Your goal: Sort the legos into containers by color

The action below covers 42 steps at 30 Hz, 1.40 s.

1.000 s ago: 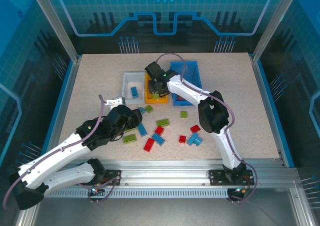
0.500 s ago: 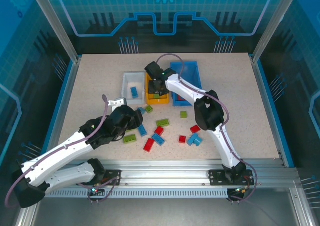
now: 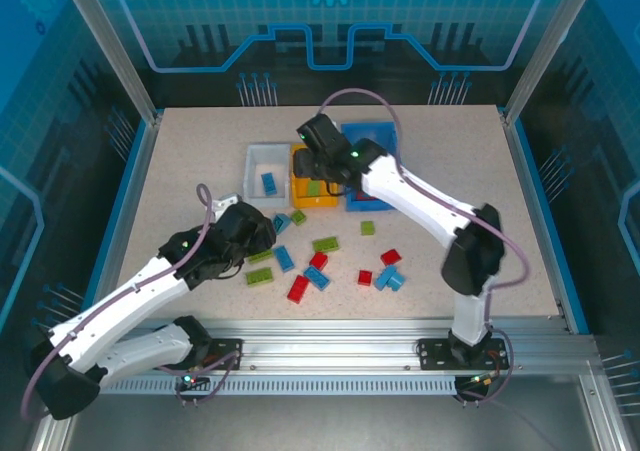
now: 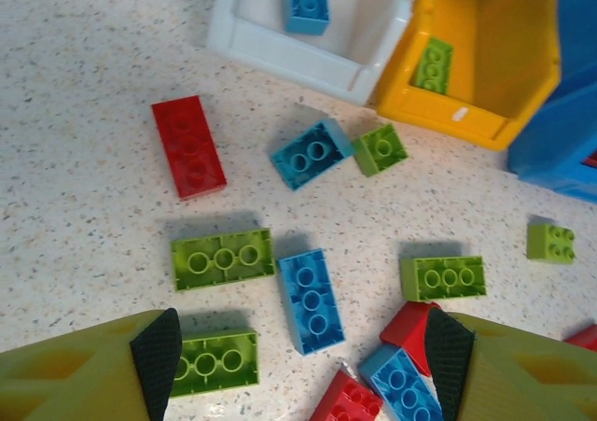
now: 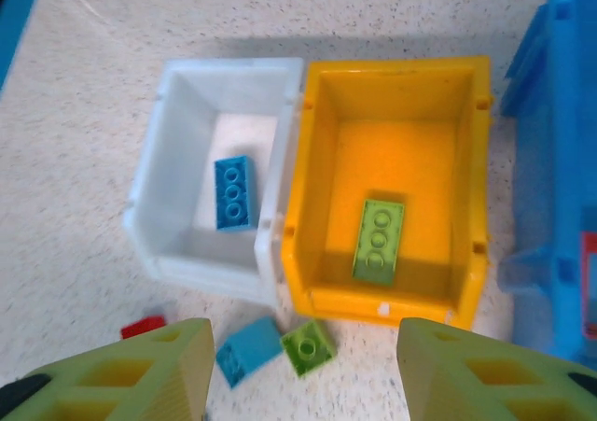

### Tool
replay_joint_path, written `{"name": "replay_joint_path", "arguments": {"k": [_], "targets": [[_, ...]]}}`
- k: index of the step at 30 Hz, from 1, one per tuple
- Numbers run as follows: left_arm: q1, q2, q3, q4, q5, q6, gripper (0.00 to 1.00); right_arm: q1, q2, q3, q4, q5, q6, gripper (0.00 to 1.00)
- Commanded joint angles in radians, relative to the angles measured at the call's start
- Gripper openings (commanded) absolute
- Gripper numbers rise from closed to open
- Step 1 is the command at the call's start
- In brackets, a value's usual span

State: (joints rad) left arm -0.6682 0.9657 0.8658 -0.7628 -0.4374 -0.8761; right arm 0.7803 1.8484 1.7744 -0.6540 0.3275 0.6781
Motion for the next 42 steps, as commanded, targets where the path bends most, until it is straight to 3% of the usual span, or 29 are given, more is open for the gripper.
{"name": "replay_joint_path", "arguments": {"k": [1, 10, 14, 22, 32, 35, 42], "targets": [[0.068, 0.032, -0.013, -0.017, 0.1, 0.071, 0.74, 0.041, -0.166, -0.225, 0.168, 0.035, -0.046, 0.57], [0.154, 0.295, 0.04, 0.121, 0.226, 0.422, 0.76, 0.156, -0.575, -0.917, 0.519, -0.124, -0.065, 0.61], [0.157, 0.461, 0.099, 0.168, 0.23, 0.58, 0.76, 0.187, -0.656, -1.064, 0.547, -0.14, -0.007, 0.62], [0.192, 0.673, 0.209, 0.225, 0.252, 0.799, 0.76, 0.206, -0.712, -1.078, 0.503, -0.097, 0.003, 0.63], [0.251, 0.804, 0.27, 0.248, 0.312, 0.838, 0.75, 0.206, -0.717, -1.074, 0.503, -0.104, 0.009, 0.63], [0.262, 0.821, 0.272, 0.262, 0.343, 0.829, 0.7, 0.206, -0.728, -1.073, 0.492, -0.096, 0.009, 0.63], [0.263, 0.842, 0.273, 0.258, 0.38, 0.804, 0.46, 0.206, -0.738, -1.072, 0.484, -0.079, 0.011, 0.64]]}}
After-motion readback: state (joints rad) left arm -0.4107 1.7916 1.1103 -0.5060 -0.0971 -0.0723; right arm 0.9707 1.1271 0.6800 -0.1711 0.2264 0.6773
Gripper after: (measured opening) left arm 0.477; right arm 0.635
